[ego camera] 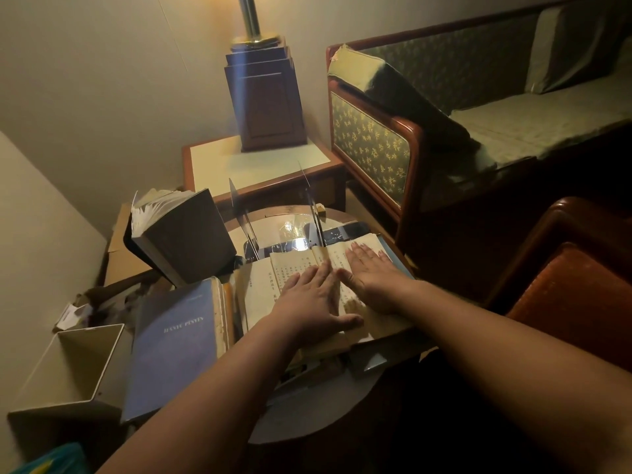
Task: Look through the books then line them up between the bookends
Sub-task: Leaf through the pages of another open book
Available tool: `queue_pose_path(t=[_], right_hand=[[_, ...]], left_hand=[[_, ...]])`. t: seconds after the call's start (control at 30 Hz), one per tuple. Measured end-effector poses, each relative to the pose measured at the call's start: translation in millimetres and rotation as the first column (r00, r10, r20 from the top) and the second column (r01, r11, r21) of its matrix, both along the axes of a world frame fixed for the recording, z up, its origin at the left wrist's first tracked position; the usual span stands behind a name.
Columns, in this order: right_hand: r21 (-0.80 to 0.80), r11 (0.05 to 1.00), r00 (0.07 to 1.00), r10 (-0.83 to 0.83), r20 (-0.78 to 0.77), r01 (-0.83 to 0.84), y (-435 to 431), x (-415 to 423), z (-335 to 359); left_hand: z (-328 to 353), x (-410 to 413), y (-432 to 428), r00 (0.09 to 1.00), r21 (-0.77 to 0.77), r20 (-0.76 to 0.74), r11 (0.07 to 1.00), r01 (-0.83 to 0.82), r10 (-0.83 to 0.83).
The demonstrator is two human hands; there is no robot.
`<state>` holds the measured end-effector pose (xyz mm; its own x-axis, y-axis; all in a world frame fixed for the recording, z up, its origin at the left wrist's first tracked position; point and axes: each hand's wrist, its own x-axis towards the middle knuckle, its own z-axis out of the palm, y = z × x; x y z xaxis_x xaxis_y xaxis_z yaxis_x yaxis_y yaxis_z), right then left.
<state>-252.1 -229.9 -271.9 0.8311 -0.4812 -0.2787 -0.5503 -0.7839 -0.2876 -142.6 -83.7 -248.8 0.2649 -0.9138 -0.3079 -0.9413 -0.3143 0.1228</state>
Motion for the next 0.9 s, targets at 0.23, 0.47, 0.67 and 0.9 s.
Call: queue_pose_path(t=[0.23, 0.47, 0.67, 0.9], right_hand=[[-0.043, 0.999, 0.998, -0.009, 0.056, 0.012, -14, 20, -4], [-0.110, 0.988, 0.993, 0.110, 0.038, -0.105, 8, -16, -5], [-0.110, 0.974, 0.980, 0.195, -0.037, -0.198, 22, -56, -4], [-0.077, 0.966, 0.966, 0.240, -0.097, -0.248, 27, -74, 3]], left_hand=[[-6, 2, 0, 1.000, -0.001, 0.012, 1.000, 0.003, -0.003], [-3, 1, 0, 1.000, 0.005, 0.007, 1.000, 0.013, -0.013], [2, -1, -1, 1.000, 0.036, -0.001, 0.999, 0.019, -0.019], [3, 0, -3, 0.999, 0.046, -0.036, 0.999, 0.013, -0.011]])
